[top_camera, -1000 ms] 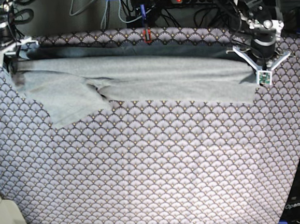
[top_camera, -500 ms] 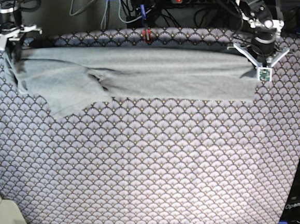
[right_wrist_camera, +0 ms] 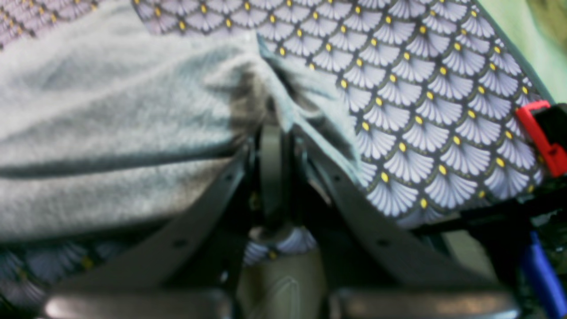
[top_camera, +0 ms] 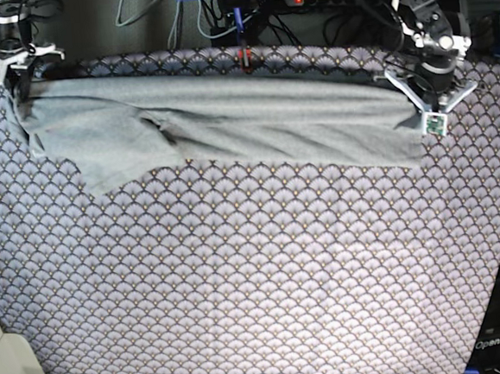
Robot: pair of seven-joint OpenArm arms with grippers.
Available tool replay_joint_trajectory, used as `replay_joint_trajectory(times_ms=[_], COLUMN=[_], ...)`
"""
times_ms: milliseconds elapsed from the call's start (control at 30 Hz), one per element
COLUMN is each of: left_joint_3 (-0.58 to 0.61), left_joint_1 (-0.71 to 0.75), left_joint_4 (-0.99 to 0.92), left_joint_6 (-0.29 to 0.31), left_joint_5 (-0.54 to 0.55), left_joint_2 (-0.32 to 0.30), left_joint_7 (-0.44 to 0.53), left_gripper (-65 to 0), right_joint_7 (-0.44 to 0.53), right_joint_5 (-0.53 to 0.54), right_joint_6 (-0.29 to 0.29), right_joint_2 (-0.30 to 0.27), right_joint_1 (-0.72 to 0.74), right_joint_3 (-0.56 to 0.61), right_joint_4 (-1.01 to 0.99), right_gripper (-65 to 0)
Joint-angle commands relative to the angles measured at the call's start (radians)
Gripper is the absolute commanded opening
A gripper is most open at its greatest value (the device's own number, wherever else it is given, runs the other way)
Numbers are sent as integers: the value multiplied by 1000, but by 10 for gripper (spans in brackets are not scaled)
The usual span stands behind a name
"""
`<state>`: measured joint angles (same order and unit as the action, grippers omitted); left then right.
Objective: Fold the T-shirt properly
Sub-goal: 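Lift the hem with both grippers and fold it toward the collar, then lower the folded hem onto the shirt and open both grippers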
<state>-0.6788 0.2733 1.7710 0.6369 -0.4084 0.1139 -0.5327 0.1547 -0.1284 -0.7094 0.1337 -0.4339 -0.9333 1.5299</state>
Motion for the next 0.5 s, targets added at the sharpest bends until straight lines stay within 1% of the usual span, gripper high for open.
replay_joint_trajectory(times_ms=[0,33,67,167,200,367,467], left_joint_3=[-3,-5,-8,-37,-46,-126,-154], left_joint_1=[-1,2,4,4,4,-6,-15], left_joint_4=[25,28,30,30,30,30,30], left_joint_6=[21,50,61,61,61,61,61], left_joint_5=[3,-1,-2,1,3,3,3], left_joint_2=[-4,-1,0,2,5,34,37], left_joint_7=[15,12,12,12,10,16,16], left_gripper=[-650,-650,-650,-650,-636,-493,-441], right_joint_7=[29,29,27,35,35,35,36], right_joint_5=[-7,-23,-26,-26,-26,-24,-23], right_joint_6=[11,11,11,11,11,11,11], right_joint_2=[-7,-6,2,13,14,16,16], right_joint_1=[-3,10,14,13,16,19,17], right_joint_3=[-8,-11,-14,-25,-34,-42,-43], right_joint_4=[17,16,16,19,19,24,25], right_gripper=[-604,-588,-575,-546,-541,-530,-532])
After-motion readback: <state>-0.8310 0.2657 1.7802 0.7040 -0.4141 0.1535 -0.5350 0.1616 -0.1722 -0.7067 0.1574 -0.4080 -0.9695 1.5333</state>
